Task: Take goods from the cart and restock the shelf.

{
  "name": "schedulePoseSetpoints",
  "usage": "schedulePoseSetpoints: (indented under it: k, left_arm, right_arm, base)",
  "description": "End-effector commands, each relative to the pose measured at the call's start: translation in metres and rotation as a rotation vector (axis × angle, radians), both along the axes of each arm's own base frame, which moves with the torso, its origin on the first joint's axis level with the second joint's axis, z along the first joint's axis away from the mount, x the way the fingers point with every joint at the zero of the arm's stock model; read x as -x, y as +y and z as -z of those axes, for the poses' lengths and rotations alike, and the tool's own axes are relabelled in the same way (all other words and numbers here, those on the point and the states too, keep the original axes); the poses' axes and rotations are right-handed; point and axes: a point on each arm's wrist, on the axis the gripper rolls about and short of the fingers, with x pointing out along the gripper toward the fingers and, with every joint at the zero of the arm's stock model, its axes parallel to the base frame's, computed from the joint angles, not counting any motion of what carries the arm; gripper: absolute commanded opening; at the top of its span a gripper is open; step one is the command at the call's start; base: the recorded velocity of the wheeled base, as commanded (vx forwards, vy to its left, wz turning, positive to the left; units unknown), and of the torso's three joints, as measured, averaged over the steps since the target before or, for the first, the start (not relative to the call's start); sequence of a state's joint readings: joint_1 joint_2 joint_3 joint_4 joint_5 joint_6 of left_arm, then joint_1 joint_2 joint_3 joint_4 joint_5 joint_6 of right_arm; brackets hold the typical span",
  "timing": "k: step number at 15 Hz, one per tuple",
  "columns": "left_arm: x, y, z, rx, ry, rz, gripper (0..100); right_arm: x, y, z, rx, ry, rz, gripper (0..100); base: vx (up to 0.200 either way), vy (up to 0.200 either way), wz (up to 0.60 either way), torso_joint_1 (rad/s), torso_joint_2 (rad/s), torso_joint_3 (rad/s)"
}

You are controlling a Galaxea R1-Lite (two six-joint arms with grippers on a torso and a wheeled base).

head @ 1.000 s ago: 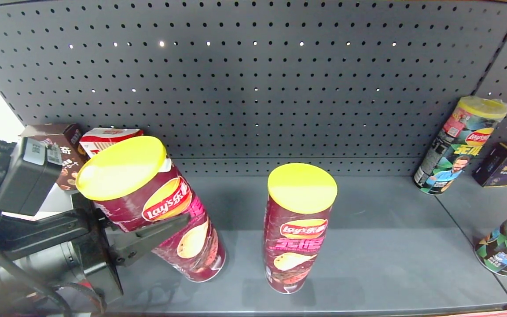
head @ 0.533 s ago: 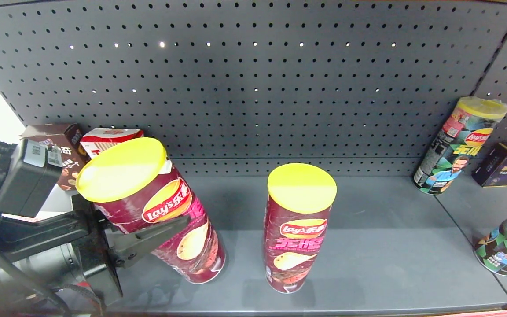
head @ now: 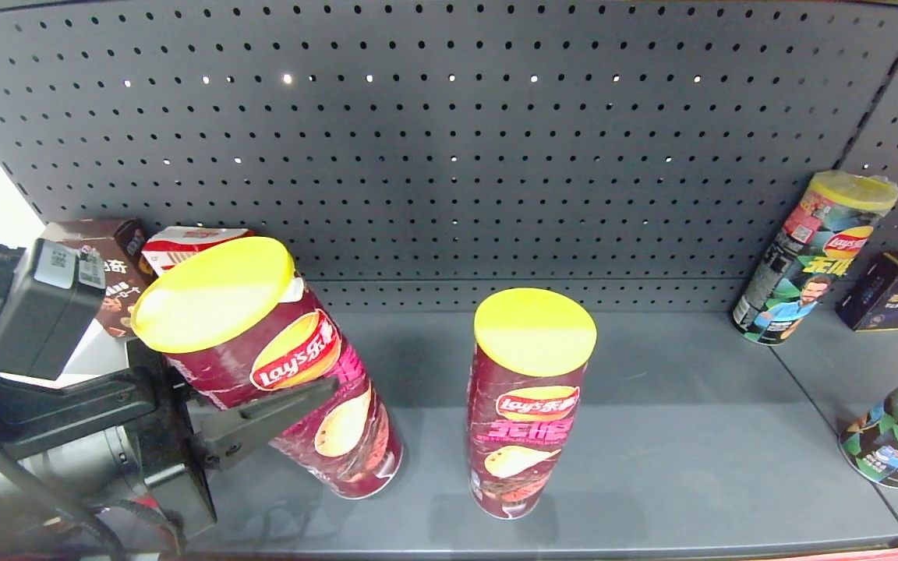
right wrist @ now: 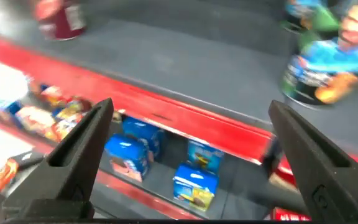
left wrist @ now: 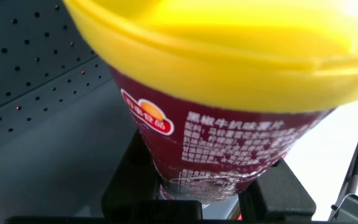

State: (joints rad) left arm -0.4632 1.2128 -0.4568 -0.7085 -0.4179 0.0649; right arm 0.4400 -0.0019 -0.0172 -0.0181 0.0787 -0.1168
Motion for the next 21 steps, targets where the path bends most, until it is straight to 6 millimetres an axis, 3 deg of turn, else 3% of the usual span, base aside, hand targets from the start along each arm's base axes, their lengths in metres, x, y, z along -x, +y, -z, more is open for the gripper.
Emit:
schedulePoseSetpoints:
  k: [1, 2, 4, 18, 21]
  left_arm:
    - [0.0, 0.0, 0.001, -0.001, 0.003, 0.001, 0]
    - [0.0, -0.001, 0.0, 0.0, 0.002, 0.006, 0]
    - [0.0, -0.001, -0.001, 0.002, -0.004, 0.007, 0]
    - [-0.001, -0.004, -0.006, 0.011, -0.01, 0.064, 0]
    - [-0.014, -0.015, -0.015, 0.015, -0.018, 0.085, 0]
  right_arm:
    - [0.001, 0.002, 0.0, 0.017, -0.008, -0.108, 100]
    - [0.001, 0.002, 0.0, -0.011, 0.013, -0.08, 100]
    - [-0.003, -0.002, 0.005, -0.074, 0.064, 0.157, 100]
    - [-0.002, -0.001, 0.006, -0.084, 0.073, 0.12, 100]
    - [-0.002, -0.001, 0.006, -0.084, 0.073, 0.12, 100]
  base:
    - [0.0, 0.0, 0.0, 0.0, 0.0, 0.0]
    - [0.0, 0.0, 0.0, 0.0, 0.0, 0.0]
    - [0.0, 0.0, 0.0, 0.0, 0.0, 0.0]
    - [0.0, 0.0, 0.0, 0.0, 0.0, 0.0]
    - [0.0, 0.0, 0.0, 0.0, 0.0, 0.0]
